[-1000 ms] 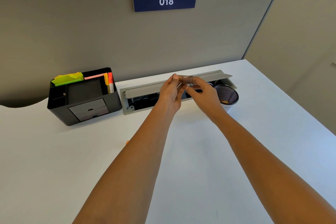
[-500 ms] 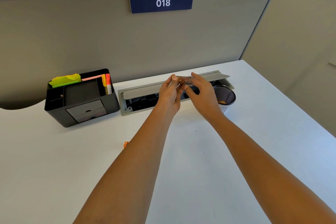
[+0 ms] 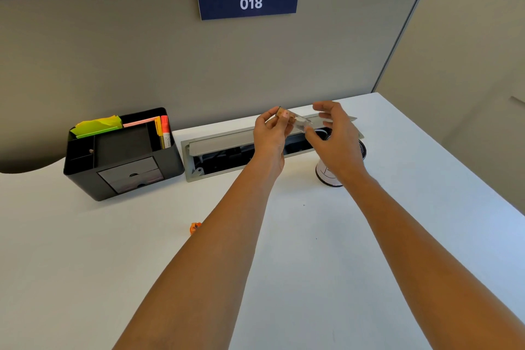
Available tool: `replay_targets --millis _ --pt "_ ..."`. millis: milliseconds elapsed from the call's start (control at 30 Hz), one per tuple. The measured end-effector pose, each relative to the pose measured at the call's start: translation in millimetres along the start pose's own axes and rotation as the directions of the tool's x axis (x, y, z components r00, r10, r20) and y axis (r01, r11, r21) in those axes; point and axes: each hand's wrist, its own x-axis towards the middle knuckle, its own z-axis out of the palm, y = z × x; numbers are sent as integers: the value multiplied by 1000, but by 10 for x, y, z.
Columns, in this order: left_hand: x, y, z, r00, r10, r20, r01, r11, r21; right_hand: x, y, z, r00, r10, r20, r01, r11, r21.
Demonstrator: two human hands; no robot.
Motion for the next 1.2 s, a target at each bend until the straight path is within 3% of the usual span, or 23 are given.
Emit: replay_targets --millis 100,200,300,400,500,700,967,1100,1200 --pt "20 -46 86 1000 -5 24 4 999 48 83 -15 -79 985 -132 115 151 972 -180" --pt "14 -59 181 997 -49 55 44 995 87 140 -2 -142 985 -125 119 149 962 -227" --pt "-35 -63 250 986 -113 121 99 988 114 203 109 -197 993 69 94 -55 988 -141" --pt "-46 -94 220 984 -142 106 123 978 169 250 320 -267 936 352 27 -352 936 5" --pt "3 -144 93 987 -143 78 123 967 223 223 448 -316 883 469 -38 -460 877 138" --pt "52 -252 -118 987 -146 60 125 955 271 1 606 -244 980 186 -73 -196 964 -179" --pt "55 -413 -302 994 -100 34 77 907 414 -57 635 -233 985 77 -154 -111 967 -230" --pt "0 -541 -336 995 4 98 -64 782 621 -97 643 -237 967 110 -228 -144 980 -140" --pt "-39 -613 -272 952 129 277 -297 605 738 -125 671 -245 954 153 -259 -179 981 -78"
